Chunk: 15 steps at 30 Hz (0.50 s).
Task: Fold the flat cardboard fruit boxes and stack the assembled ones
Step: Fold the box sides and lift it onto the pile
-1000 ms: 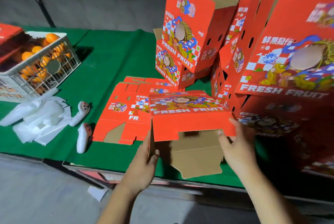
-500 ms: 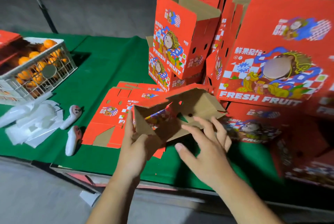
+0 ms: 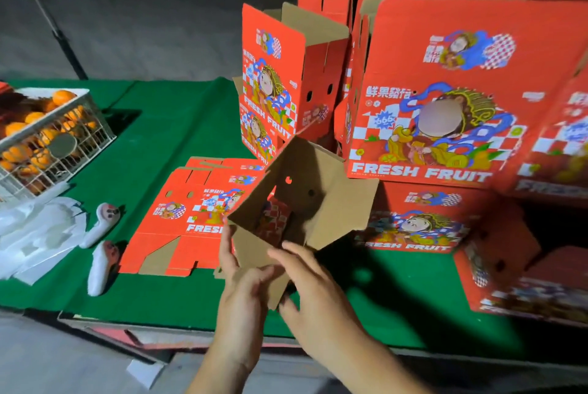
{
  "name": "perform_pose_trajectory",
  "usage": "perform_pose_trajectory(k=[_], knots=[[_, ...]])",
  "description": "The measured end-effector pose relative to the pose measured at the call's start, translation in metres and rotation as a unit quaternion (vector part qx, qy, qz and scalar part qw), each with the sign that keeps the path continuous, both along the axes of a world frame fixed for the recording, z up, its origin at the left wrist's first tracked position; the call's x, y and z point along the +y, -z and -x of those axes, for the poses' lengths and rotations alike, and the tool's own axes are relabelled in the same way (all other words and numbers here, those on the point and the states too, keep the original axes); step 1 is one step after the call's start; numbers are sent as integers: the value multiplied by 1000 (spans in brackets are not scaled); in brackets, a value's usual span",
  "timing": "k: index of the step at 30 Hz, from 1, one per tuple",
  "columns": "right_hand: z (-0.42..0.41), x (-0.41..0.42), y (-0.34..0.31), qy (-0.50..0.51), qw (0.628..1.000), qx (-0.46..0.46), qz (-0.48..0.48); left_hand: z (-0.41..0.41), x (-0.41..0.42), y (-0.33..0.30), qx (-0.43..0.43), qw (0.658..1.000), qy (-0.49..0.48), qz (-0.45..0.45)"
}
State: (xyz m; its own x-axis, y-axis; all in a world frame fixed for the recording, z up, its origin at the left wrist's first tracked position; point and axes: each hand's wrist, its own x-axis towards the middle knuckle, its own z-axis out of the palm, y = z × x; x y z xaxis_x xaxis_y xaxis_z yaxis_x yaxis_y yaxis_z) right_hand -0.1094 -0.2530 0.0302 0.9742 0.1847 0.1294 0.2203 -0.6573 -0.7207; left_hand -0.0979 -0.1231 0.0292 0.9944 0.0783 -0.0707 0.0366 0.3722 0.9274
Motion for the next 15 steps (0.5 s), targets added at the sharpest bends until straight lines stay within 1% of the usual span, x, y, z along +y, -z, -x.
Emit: perform_pose_trajectory(k=[3,4,5,6,8,9,10,12,13,15], knots=[[-7,-7,-7,23,998,23,57,-2,5,3,-4,998,49,45],[-9,-7,-10,32,997,33,67,-3,7,2,-4,998,50,42],[-10,-7,-12,47,996,31,68,-6,9,3,-7,999,31,17],[-12,-7,-15,59,995,29,79,-11,14,5,-13,999,-1,-36],[-13,-9,-18,64,992,6,108,-26,26,7,-3,983,-89,-158],[-15,-11,-17,50,992,-10,113,-34,32,7,10,975,-110,-194],[-16,-12,-17,31,993,-23,110,-41,36,8,8,971,-102,-215],[-17,-13,-17,2,994,-55,93,-50,39,11,-26,979,-49,-198],[-17,-14,-17,-4,994,-65,90,-52,37,12,-31,982,-39,-180],[-18,-19,-18,12,997,-60,45,-49,31,14,-33,987,-66,-141]])
